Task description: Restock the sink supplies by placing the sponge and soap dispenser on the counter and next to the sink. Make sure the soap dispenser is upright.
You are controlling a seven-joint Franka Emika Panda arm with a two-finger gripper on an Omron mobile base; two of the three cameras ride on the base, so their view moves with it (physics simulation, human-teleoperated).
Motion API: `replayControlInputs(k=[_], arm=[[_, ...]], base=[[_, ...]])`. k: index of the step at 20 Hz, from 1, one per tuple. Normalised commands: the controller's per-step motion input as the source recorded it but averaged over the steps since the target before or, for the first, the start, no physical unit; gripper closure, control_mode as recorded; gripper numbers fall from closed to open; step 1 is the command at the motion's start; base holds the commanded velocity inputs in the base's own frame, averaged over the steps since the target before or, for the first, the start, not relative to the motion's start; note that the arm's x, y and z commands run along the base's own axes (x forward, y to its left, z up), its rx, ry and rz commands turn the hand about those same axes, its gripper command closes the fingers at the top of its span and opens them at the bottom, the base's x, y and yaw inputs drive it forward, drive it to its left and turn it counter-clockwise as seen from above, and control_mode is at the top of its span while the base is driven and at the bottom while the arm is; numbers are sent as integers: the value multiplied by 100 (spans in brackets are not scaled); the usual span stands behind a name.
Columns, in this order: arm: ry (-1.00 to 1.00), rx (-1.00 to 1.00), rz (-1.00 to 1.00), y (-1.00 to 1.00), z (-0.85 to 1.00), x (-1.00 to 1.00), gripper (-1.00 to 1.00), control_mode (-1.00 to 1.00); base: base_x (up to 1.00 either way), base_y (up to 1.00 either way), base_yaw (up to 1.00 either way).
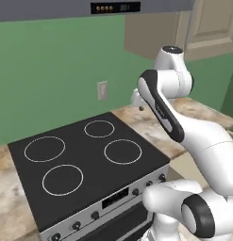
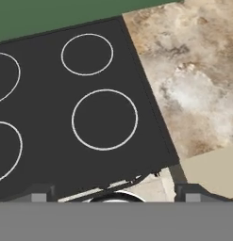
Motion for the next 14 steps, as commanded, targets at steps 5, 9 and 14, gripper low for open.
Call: replayControlInputs(k=[5, 9, 14], arm=[[0, 0, 0, 0, 0, 0, -100, 100], [0, 0, 0, 0, 0, 0, -100, 100], [0, 0, 0, 0, 0, 0, -100, 100]], base=[[7, 0, -53], [33, 0, -34], [23, -2, -16]])
